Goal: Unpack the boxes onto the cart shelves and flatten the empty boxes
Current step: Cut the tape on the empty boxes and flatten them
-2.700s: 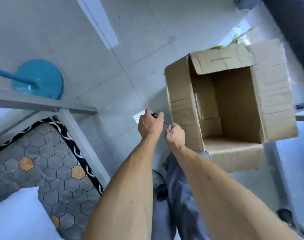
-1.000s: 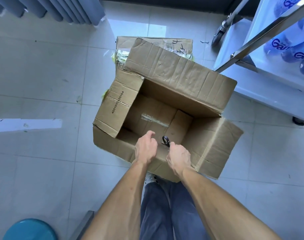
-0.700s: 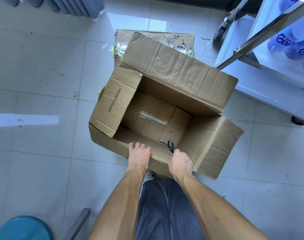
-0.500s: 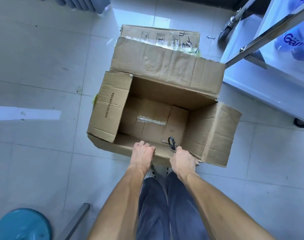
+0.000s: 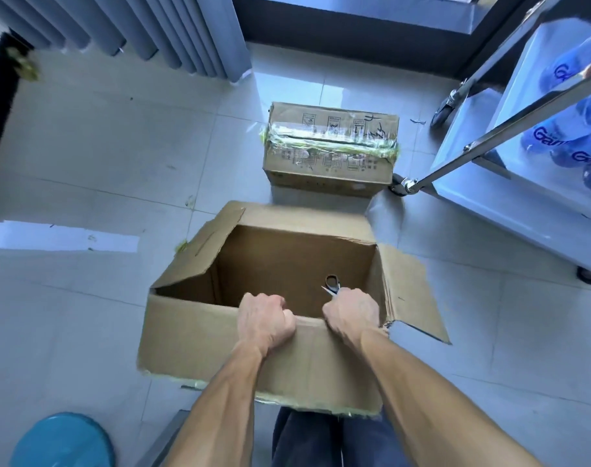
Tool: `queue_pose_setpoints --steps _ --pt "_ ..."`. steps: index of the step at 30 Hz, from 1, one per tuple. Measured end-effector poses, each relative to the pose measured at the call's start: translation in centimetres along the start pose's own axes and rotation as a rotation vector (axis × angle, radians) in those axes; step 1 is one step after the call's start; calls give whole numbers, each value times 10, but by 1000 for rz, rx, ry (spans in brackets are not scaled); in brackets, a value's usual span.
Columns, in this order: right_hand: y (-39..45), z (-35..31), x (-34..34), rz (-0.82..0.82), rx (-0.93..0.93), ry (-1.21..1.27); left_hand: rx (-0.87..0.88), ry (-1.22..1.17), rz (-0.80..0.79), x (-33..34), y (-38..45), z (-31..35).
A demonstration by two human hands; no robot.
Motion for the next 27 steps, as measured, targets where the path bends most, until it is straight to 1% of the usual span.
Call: queue_pose_setpoints --steps 1,2,4,5,7,9,10,11,12,13,14,16,18,20,23,25,27 --pt "-3 -3 -8 28 29 60 -25 -2 3 -2 0 -3" --pt "-4 -8 -16 92 28 114 -34 -6 27 -4 2 -7" --pt "-10 -17 -31 283 -55 178 -40 -4 176 -11 7 -12" --pt "-13 -22 -36 377 -112 199 -85 -8 276 -16 8 -17" --pt "-18 -27 -40 484 -178 247 -289 -53 414 -23 3 -33" --pt "-24 -31 -36 527 -220 257 -510 -119 511 -22 -14 -49" --pt "-27 -32 -31 532 -243 267 -618 -201 547 -15 -26 -56" --pt "-30 -32 -26 529 -263 278 -727 -316 554 -2 -38 -63" --pt "-31 -32 -19 509 -279 276 -831 -442 517 16 -50 -66" --pt "-31 -33 -7 459 -291 249 -919 -540 429 38 -62 -67" --pt "-30 -34 4 401 -297 203 -973 -607 305 59 -71 -63" --pt "-27 -36 27 293 -300 105 -1011 -673 71 93 -85 -54" --pt "-25 -42 40 212 -287 59 -1016 -717 -40 111 -90 -50" --pt "-22 -51 50 147 -254 13 -1038 -766 -50 118 -91 -52" --pt "-19 -61 65 55 -187 -30 -1138 -877 4 128 -95 -57" --pt "-17 -68 77 -4 -173 -50 -1269 -1044 71 143 -101 -61" --pt "-19 -78 91 -45 -198 -87 -1381 -1265 151 163 -106 -64"
Point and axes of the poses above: each hand's wrist, its own y-axis towards the middle knuckle, its own x-axis out of the palm, z = x × y, the point moved 7 cm from there along y, towards the middle knuckle, and after that the axes turned 14 degrees about x, right-handed, at the moved point
